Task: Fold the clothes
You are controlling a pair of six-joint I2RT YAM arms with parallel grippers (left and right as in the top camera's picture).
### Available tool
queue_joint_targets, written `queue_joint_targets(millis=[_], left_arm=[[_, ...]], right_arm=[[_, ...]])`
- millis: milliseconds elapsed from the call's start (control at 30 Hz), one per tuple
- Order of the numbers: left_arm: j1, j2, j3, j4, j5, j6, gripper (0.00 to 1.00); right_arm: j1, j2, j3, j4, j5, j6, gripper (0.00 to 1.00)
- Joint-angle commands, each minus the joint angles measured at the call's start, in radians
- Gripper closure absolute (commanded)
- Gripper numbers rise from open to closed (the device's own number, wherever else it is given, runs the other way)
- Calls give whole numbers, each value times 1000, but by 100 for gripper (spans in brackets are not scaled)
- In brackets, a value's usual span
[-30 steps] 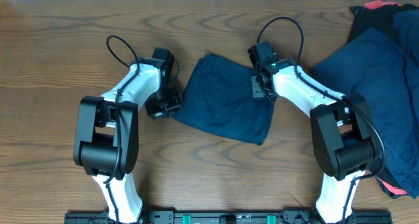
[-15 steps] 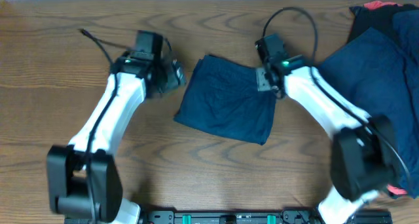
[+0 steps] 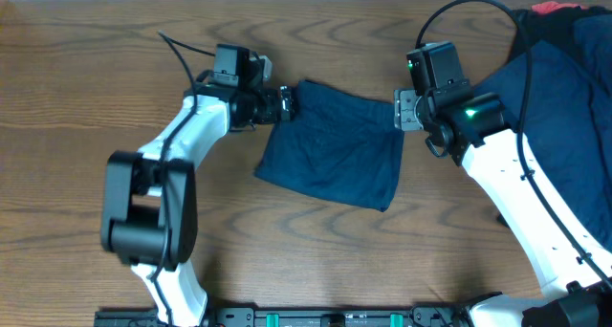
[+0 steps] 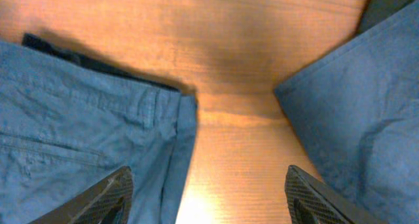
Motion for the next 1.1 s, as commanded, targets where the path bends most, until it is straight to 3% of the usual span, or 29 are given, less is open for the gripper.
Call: queue_joint_targets(millis=[0, 167, 267, 433, 467, 667, 933, 1067], left_arm=[[5, 64, 0, 16, 123, 34, 2], [-2, 150, 0, 0, 157, 3, 1], [-13, 173, 0, -27, 157, 4, 28], [-22, 171, 0, -39, 157, 4, 88], [-19, 169, 0, -42, 157, 4, 94], [51, 114, 3, -40, 140, -15, 94], [303, -3, 3, -26, -67, -251, 94], [481, -35, 3, -28, -84, -364, 94]], right_arm=[[-9, -14, 3, -24, 7, -3, 26], [-9, -14, 3, -40, 7, -3, 26], [-9, -14, 3, -51, 7, -3, 26], [-9, -14, 3, -60, 7, -3, 26], [-9, -14, 3, -63, 8, -3, 26], [-9, -14, 3, -93, 15, -3, 25], [-10, -14, 3, -106, 23, -3, 25], [-10, -14, 3, -113, 23, -3, 25]])
